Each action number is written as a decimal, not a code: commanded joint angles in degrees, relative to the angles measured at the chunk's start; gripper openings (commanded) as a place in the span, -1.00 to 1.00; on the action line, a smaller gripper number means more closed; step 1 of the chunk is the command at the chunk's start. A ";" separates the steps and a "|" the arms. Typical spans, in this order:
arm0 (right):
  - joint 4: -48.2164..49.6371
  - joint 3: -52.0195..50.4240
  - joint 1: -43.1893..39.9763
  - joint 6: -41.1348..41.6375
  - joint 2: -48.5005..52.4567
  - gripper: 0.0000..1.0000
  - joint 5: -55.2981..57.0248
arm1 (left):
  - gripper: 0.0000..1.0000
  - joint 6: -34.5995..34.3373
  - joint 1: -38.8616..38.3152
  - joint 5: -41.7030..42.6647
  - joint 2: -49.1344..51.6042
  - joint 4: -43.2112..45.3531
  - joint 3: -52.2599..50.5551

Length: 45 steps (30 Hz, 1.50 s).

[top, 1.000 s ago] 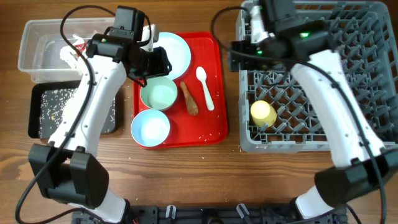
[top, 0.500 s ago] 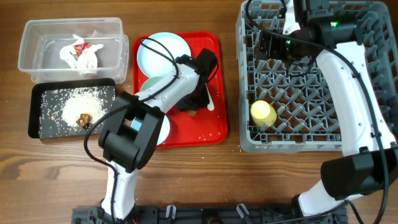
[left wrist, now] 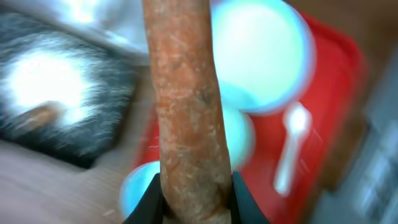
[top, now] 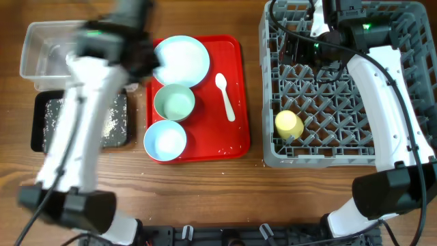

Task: Sort waste into correct bins and load items into the dishwasher rack

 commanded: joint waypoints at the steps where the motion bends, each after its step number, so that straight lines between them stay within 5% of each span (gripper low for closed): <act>1: 0.13 0.20 0.13 -0.98 0.33 0.85 0.52 | -0.91 -17.35 12.37 -5.64 1.64 -2.82 -2.84; 3: 0.13 0.20 0.13 -0.72 0.33 0.86 0.48 | -0.91 -27.47 18.47 -5.68 2.16 0.28 -10.84; 8: 0.15 0.20 0.13 -0.59 0.33 0.89 0.28 | -0.92 -27.80 26.12 -2.49 2.16 23.32 -35.74; 12: 0.17 0.20 0.13 -0.79 0.33 0.89 0.31 | -0.89 -27.74 27.30 -2.03 2.16 36.72 -43.87; 15: 0.55 0.20 0.13 -0.79 0.33 0.97 0.07 | -0.23 -27.34 27.30 -1.75 2.14 41.51 -44.59; 18: 2.75 0.20 1.05 -1.79 0.33 1.00 -3.56 | 0.16 -20.39 27.34 -0.83 1.14 40.85 -41.27; 21: 4.79 0.20 5.09 -2.51 0.33 0.99 -4.26 | 0.26 -14.10 27.34 -0.92 -3.80 33.24 -31.67; 24: 9.20 0.17 13.99 -1.27 1.90 0.89 -1.49 | 0.27 -13.46 27.28 -0.70 -12.90 25.22 -20.11; 28: 12.44 0.17 20.52 -1.20 14.25 0.64 -0.94 | 0.59 -13.44 27.28 1.46 -25.42 22.29 -19.08; 32: 13.75 0.17 20.61 -5.68 23.54 0.31 -1.01 | 0.54 -3.72 27.28 7.10 -22.32 18.12 -19.10; 35: 15.91 0.17 20.61 -8.68 27.54 0.28 -0.98 | 1.00 -2.89 27.28 8.09 -17.07 13.33 -19.10; 38: 17.62 0.17 20.61 -8.72 30.64 -0.01 -0.96 | 1.00 -2.89 27.30 8.07 -13.86 11.87 -19.10; 44: 20.59 0.15 20.61 -8.72 34.25 -0.03 -0.98 | 1.00 -2.89 27.30 8.07 -11.98 11.91 -19.10; 45: 20.72 0.15 20.61 -8.68 34.29 -0.22 -0.98 | 1.00 -2.89 27.30 8.07 -11.98 11.91 -19.10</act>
